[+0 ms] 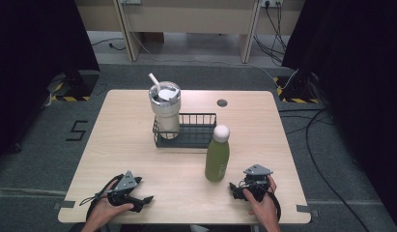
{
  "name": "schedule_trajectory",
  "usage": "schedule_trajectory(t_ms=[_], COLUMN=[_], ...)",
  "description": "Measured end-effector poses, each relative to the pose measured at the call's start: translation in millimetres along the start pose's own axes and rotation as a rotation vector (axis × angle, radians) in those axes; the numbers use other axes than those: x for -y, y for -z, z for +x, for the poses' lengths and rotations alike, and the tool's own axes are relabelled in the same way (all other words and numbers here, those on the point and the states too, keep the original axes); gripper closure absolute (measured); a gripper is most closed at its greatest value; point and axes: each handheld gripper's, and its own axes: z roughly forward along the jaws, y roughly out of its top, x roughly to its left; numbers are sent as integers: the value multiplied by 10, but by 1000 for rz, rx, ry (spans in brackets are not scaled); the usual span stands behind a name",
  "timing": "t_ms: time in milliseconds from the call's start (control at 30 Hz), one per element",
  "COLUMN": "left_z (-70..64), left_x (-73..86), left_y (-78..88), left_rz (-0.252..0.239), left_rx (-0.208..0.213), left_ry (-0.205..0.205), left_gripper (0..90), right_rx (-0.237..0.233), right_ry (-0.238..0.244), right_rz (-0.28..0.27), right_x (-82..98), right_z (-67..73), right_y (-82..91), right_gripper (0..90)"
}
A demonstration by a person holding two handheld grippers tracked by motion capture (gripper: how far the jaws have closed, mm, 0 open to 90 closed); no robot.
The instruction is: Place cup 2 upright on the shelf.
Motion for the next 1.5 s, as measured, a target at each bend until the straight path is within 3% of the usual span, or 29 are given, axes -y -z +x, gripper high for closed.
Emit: schedule_trajectory(t_ms=[233,433,600,1100,1500], left_z=[-2,-1,2,1,4], left_x=[1,1,2,3,4], left_y=[3,2,2,2,5], left_rz=[2,1,-1,-1,0], left_rx=[-2,-2,1,2,2], left_ry=[-1,-1,0,0,0], left_gripper=[143,143,143,144,144], right_rx=[-10,-10,-8,-51,-112], right_ry=[15,-1,-4,75,123], right_rz=[-6,-40,-58,-126,-199], right_x=[2,7,2,-33,-132], right_z=[7,2,17,50,163], right_y=[7,37,91,259,373], right_gripper=[28,173,158,156,155])
